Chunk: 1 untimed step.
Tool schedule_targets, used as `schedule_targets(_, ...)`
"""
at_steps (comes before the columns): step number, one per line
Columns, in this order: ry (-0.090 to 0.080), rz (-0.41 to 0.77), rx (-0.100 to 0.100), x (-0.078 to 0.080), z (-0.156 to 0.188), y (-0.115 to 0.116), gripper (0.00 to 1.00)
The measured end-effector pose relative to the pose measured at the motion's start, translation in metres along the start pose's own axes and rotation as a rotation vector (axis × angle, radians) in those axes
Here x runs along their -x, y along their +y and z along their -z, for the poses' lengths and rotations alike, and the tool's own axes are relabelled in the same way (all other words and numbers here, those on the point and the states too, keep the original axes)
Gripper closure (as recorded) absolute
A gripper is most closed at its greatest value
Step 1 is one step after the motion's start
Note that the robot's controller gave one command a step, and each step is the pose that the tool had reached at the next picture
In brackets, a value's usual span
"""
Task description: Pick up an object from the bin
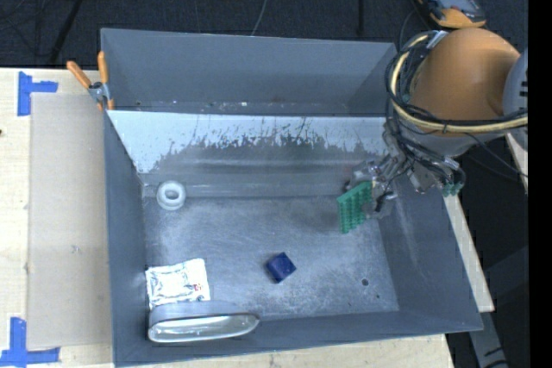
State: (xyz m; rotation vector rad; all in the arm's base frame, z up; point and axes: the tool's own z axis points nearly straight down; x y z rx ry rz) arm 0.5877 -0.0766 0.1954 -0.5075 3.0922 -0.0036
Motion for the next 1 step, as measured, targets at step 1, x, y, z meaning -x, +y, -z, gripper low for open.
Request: schedule_targets(1,0.001,0.007,0.004,0.0315,0.0403,0.0458,1.00)
